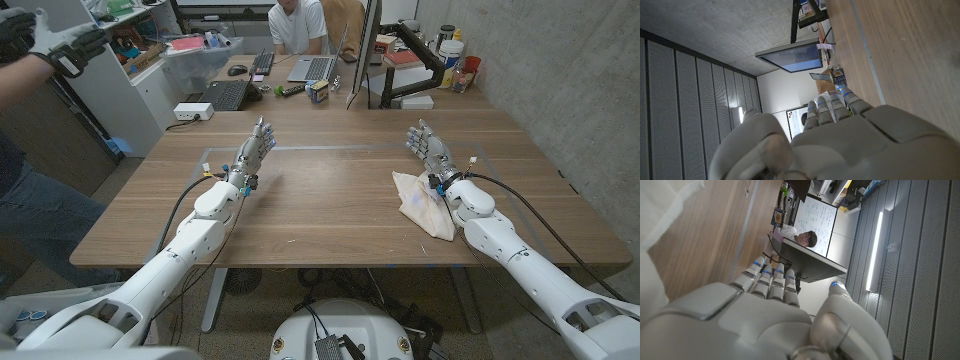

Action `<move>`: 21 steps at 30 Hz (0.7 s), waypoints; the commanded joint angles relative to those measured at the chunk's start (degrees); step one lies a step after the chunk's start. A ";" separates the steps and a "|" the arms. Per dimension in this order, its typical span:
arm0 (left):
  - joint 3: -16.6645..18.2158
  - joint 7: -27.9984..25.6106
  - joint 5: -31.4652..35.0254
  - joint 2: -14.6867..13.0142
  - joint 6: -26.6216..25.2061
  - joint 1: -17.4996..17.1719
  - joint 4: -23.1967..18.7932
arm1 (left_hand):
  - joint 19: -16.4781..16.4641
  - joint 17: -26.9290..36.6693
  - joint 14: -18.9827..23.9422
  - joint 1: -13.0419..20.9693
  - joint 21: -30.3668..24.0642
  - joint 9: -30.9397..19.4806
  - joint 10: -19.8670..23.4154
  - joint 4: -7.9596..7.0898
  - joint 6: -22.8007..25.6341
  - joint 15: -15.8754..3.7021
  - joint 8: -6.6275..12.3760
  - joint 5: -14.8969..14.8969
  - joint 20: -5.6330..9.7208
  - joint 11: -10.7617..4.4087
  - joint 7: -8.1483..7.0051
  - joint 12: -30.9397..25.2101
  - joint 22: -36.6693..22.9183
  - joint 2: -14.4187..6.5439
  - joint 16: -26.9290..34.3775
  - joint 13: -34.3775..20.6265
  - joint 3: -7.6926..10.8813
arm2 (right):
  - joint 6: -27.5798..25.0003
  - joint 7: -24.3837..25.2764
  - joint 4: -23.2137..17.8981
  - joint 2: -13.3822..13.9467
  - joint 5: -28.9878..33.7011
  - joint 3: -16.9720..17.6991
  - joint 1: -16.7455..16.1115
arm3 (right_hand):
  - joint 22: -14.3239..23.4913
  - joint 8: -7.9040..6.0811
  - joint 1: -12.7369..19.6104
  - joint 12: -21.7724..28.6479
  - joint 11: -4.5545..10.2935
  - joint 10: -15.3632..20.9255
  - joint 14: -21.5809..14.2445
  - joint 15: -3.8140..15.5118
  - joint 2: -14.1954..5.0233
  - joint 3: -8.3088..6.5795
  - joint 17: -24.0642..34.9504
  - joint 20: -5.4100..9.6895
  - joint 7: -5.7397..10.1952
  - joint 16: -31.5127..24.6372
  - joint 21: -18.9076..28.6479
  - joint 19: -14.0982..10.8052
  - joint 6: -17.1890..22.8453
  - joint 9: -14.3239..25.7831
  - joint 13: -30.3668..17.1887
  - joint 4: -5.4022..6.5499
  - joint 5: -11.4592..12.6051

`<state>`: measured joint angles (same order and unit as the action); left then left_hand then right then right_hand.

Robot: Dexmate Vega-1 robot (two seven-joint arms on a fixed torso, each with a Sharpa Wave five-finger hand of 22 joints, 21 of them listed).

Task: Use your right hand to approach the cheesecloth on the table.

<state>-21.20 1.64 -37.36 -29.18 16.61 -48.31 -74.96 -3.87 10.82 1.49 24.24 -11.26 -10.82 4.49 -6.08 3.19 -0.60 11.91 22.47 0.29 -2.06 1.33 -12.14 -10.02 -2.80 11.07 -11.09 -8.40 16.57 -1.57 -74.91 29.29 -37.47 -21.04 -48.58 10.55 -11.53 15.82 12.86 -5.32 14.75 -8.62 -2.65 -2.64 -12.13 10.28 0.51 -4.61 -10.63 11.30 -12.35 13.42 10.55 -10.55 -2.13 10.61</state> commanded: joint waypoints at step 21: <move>-0.15 0.02 0.01 0.51 0.51 -0.01 -0.49 | -0.78 0.07 1.14 0.81 -0.39 -0.09 1.04 0.11 0.99 -0.50 0.27 -0.02 0.09 -0.20 -0.25 -0.38 -0.26 -0.35 0.30 -0.14 -0.72 | 0.47 0.19 -1.20 0.06 -0.28 0.40 -0.42 | 0.15 -0.02 0.39 0.18 0.19 0.62 -0.49 0.14 -0.31 -0.37 0.29 -0.11 0.42 -0.26 0.29 -0.53 0.51 0.15 -0.07 -0.21 0.19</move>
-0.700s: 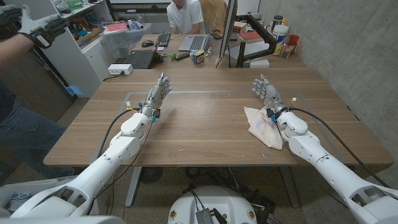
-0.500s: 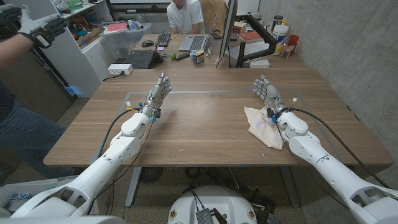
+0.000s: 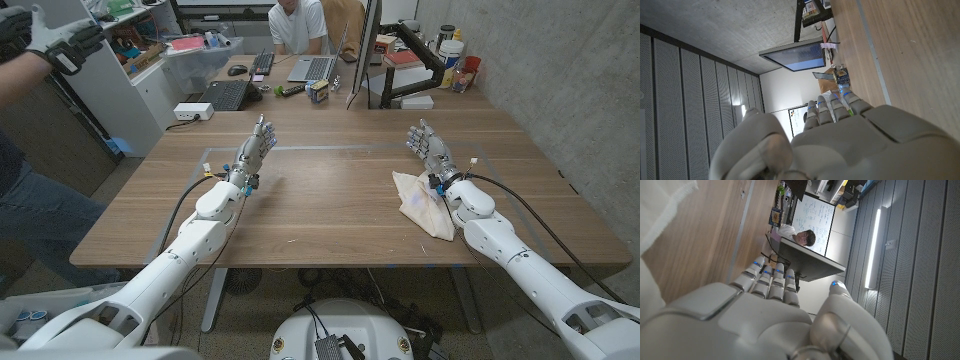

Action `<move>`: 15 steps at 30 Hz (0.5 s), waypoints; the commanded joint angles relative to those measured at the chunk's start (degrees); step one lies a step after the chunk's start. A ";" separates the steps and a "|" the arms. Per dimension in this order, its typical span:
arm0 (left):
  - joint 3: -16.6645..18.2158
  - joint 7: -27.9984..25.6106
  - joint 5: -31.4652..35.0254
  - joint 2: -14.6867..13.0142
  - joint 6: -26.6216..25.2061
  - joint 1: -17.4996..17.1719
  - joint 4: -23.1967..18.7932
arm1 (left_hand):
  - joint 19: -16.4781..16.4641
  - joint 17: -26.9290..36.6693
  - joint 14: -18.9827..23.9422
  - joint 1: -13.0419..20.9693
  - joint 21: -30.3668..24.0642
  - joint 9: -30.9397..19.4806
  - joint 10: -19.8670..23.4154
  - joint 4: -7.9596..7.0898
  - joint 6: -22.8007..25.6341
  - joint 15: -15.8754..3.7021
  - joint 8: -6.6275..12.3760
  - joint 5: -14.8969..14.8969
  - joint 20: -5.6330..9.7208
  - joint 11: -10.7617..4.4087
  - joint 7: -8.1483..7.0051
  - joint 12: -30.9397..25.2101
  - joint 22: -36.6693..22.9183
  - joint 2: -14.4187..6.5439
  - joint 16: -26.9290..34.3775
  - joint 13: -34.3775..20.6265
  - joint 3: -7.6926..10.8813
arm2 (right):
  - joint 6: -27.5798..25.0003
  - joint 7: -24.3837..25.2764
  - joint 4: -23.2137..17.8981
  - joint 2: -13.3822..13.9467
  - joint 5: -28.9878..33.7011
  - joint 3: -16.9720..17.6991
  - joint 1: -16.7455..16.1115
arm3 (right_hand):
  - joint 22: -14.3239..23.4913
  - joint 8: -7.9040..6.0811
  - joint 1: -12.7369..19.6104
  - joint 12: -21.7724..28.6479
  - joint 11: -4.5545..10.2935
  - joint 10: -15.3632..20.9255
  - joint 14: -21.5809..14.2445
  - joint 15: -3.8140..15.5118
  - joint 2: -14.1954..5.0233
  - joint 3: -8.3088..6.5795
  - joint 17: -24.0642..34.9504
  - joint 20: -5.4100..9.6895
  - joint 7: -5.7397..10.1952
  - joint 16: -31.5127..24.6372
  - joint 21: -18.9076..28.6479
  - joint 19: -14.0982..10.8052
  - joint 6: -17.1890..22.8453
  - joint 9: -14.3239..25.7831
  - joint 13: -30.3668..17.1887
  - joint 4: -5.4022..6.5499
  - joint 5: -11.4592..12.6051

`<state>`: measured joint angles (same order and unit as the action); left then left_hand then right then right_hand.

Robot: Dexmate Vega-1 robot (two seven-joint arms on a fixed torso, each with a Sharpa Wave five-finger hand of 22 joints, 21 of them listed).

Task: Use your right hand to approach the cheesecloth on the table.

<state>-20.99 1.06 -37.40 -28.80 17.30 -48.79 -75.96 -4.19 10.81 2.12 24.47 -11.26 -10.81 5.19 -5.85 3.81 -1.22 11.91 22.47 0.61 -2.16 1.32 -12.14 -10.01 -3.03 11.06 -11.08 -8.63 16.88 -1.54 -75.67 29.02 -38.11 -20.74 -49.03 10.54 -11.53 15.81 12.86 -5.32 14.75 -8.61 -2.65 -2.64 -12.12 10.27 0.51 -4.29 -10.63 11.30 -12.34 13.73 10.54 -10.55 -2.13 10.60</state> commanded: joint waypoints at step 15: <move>-0.60 0.13 0.63 -0.30 -0.61 0.11 -0.11 | -0.36 0.09 0.54 0.66 -0.33 -0.11 0.37 -0.11 0.43 0.06 0.20 -0.13 -0.72 -0.06 -0.23 -0.32 -0.28 -0.20 0.25 -0.15 -0.64 | 0.75 -0.98 0.59 1.00 1.27 -0.21 0.82 | 0.16 -0.04 0.47 0.19 0.40 0.85 -0.65 0.26 -0.39 -0.39 0.30 -0.07 0.30 -0.27 0.38 -0.73 0.46 0.16 -0.09 -0.32 0.15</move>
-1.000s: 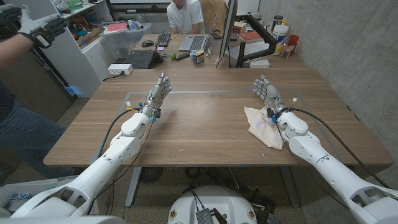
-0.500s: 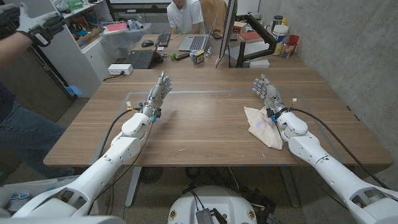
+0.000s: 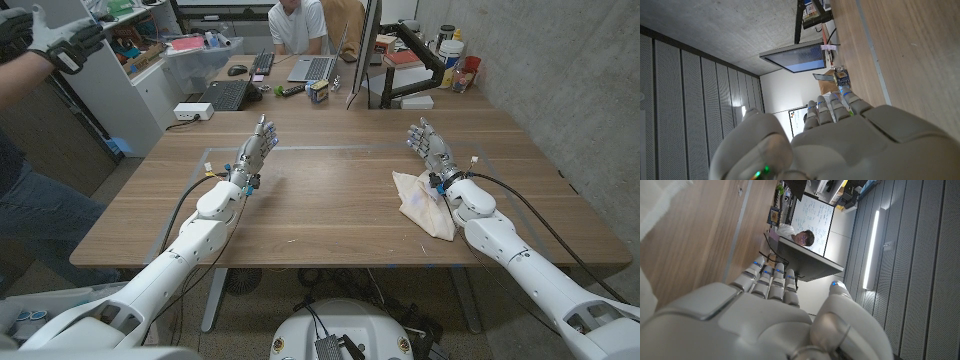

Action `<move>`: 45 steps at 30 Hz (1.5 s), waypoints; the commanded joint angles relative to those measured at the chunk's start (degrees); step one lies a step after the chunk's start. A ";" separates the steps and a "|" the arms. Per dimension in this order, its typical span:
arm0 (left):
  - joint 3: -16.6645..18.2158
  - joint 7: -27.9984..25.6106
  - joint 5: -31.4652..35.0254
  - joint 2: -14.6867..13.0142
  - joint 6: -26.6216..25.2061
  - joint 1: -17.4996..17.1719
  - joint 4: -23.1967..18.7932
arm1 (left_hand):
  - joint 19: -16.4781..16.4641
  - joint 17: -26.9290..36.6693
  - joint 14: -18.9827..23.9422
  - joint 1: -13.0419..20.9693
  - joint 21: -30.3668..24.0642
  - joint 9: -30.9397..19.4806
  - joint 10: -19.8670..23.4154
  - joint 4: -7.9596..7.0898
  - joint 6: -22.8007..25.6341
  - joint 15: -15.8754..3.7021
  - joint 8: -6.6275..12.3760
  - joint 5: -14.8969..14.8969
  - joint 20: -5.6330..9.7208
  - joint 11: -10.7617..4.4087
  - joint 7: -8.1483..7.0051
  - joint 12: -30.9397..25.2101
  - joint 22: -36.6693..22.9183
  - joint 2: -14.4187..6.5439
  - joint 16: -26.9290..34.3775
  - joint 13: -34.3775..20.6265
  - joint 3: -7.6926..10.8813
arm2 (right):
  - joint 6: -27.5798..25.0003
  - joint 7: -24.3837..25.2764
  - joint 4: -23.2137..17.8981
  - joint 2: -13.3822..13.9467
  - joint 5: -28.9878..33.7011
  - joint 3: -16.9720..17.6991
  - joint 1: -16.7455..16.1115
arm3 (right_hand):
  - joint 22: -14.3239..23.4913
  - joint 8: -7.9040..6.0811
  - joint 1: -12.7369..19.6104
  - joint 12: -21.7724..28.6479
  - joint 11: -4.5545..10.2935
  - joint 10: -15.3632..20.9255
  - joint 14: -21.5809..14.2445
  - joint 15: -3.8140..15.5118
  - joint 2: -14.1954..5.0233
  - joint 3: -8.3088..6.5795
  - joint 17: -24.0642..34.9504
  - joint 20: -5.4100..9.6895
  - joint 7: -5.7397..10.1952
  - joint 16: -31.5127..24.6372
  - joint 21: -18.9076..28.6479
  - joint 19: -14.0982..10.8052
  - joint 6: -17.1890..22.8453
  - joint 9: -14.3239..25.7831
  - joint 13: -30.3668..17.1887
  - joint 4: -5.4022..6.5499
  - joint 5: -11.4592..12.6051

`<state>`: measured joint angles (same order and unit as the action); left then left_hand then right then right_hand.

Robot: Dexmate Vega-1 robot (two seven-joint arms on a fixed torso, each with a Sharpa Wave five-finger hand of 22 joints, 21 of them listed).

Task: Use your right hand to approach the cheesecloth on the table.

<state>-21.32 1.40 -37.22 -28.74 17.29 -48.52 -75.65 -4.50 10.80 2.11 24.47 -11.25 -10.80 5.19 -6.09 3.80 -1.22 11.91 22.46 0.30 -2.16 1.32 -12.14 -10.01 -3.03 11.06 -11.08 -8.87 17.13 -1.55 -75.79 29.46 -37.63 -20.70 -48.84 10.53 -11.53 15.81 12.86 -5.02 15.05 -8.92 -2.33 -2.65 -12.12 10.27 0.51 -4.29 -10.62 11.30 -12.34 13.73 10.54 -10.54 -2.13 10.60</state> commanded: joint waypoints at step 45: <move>-0.84 -0.72 1.17 -0.88 -1.91 -0.15 -1.54 | 0.22 0.11 0.87 0.98 -0.21 -0.14 0.66 0.14 1.14 0.07 0.19 -0.46 -1.52 -0.63 -0.51 -0.21 -0.32 -0.61 0.21 -0.19 -0.83 | 2.38 -1.91 -2.57 4.04 3.93 0.26 1.22 | 0.17 -0.23 1.73 0.07 0.53 0.94 -0.79 0.13 -1.44 -1.13 0.24 -0.26 2.77 -0.20 0.47 -1.02 1.67 0.22 -0.13 -1.14 -0.01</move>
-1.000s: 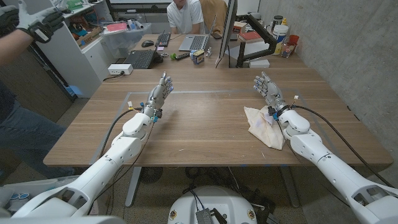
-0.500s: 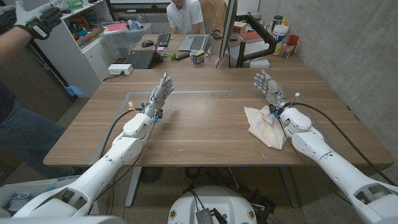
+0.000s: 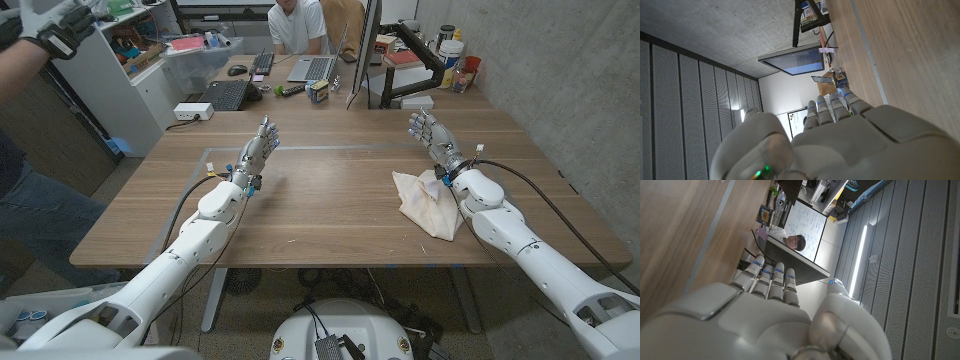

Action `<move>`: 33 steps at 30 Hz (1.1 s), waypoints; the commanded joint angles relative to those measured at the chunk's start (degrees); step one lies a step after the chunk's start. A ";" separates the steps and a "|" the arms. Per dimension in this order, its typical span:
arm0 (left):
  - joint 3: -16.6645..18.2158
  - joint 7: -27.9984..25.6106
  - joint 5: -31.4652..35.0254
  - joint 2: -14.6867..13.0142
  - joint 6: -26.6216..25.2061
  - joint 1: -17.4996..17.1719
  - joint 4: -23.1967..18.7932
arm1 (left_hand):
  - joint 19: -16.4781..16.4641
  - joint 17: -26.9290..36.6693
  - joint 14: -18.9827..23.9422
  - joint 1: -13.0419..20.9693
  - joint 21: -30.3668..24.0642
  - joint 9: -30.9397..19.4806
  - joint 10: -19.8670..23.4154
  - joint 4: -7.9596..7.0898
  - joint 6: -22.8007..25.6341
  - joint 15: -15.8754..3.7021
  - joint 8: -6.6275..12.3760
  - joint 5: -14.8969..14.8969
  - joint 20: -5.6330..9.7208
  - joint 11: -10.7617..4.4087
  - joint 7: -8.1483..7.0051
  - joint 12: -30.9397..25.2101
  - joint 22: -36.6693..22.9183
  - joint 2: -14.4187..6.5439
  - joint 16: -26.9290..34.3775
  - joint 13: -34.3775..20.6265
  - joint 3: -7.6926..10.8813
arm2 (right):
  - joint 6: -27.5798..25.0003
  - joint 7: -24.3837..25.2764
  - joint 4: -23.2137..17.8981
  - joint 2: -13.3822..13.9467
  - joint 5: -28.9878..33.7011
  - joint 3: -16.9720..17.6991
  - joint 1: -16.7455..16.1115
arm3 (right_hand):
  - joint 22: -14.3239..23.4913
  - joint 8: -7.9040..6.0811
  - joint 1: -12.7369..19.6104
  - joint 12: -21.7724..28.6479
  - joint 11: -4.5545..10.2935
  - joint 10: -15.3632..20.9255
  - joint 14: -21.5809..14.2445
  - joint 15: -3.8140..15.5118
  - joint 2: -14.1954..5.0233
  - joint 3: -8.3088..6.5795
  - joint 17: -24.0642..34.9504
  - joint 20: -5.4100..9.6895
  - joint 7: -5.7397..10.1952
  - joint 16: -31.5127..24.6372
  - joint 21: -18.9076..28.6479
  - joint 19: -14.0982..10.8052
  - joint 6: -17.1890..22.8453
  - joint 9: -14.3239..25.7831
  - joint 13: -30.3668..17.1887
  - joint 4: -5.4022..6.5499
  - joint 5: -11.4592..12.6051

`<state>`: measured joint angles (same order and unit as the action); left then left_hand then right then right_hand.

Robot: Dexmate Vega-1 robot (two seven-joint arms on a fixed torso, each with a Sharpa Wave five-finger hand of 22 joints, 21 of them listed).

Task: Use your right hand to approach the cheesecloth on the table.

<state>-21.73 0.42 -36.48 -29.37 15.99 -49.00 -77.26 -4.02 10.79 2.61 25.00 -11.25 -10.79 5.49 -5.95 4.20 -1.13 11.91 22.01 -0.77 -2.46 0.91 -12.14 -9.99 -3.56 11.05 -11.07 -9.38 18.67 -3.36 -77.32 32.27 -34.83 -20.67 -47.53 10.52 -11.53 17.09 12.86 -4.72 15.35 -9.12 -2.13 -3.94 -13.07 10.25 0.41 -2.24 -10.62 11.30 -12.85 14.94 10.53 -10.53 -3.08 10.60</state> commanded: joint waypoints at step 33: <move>-0.10 0.72 0.25 -0.49 -0.21 0.48 0.40 | -0.01 0.13 0.40 0.64 -0.17 -0.17 0.53 -0.03 1.43 -0.12 0.26 -0.27 -1.30 -0.34 -0.21 -0.14 -0.36 -0.37 0.15 -0.21 -0.65 | 4.53 2.03 -2.04 2.83 6.04 0.42 -1.01 | 0.19 -0.18 0.84 -0.30 1.17 0.07 -0.80 0.74 -0.40 -0.36 0.28 -0.47 3.37 -0.18 0.52 -0.68 1.03 0.32 -0.15 -0.67 -0.15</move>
<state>-21.79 0.82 -36.25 -29.78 15.84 -49.02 -77.32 -3.96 10.78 2.70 25.22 -11.25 -10.79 5.81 -6.00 5.24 -1.22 11.91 21.79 -1.67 -2.77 0.70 -12.14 -10.28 -3.79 11.05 -11.06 -9.42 21.88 -2.34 -79.55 34.92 -30.61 -20.19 -48.47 10.52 -11.53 17.38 12.41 -3.88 15.14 -9.63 -1.61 -4.24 -13.25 10.25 0.00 0.84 -10.62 11.30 -13.26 15.97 10.52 -10.53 -3.26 10.60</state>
